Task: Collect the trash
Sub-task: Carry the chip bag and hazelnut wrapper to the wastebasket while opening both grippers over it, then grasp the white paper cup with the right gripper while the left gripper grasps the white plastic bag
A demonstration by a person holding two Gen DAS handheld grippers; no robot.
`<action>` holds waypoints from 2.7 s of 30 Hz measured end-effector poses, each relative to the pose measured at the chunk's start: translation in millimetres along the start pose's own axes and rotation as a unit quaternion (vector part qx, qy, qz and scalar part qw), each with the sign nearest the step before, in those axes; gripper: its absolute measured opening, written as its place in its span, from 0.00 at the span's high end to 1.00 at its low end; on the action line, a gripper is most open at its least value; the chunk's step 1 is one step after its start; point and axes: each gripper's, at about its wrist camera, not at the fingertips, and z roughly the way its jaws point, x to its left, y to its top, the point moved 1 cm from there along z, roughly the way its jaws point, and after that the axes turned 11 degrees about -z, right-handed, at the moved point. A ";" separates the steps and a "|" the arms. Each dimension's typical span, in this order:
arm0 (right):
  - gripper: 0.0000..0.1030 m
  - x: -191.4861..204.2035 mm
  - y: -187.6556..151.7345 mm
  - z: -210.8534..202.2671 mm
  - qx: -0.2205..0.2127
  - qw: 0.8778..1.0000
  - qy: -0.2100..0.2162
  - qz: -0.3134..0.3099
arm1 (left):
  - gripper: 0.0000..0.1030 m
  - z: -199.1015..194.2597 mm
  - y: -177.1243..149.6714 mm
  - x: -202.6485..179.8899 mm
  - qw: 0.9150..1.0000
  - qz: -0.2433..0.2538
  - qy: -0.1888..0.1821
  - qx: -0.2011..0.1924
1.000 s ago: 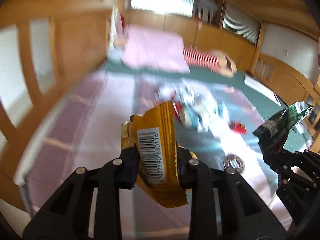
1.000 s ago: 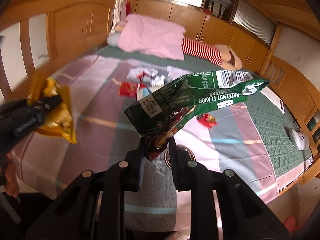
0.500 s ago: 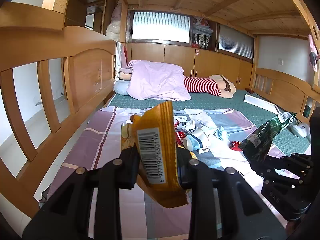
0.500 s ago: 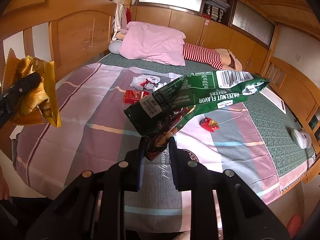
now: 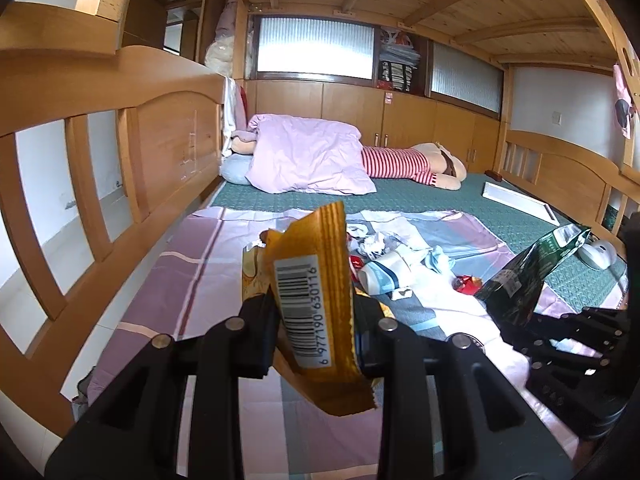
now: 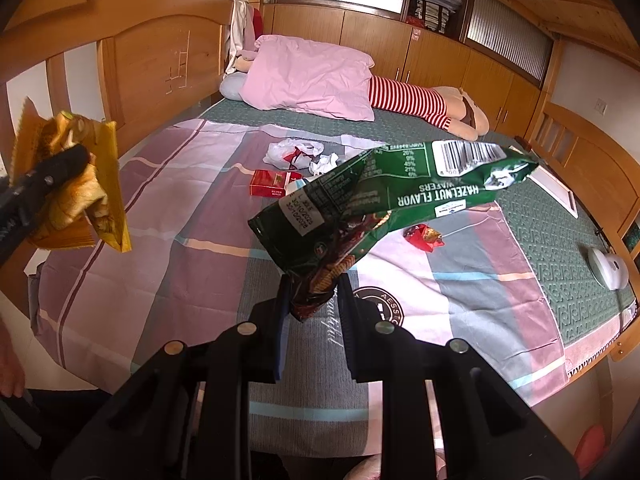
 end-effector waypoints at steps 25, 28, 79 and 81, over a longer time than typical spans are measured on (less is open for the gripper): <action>0.24 -140.4 -151.6 -118.6 0.156 0.980 -0.036 0.118 | 0.72 22.4 -70.6 -99.7 0.875 -0.056 -0.412 0.248; 0.24 -162.1 -136.4 -144.5 0.097 0.980 -0.074 0.154 | 0.70 2.8 -94.2 -139.3 0.814 -0.028 -0.500 0.293; 0.91 112.9 140.7 240.0 0.168 0.943 0.281 -0.054 | 0.03 50.8 -27.7 196.1 0.870 -0.448 0.163 0.123; 0.85 132.0 107.7 222.3 0.193 0.930 0.295 -0.104 | 0.03 53.4 -28.6 195.3 0.871 -0.444 0.162 0.132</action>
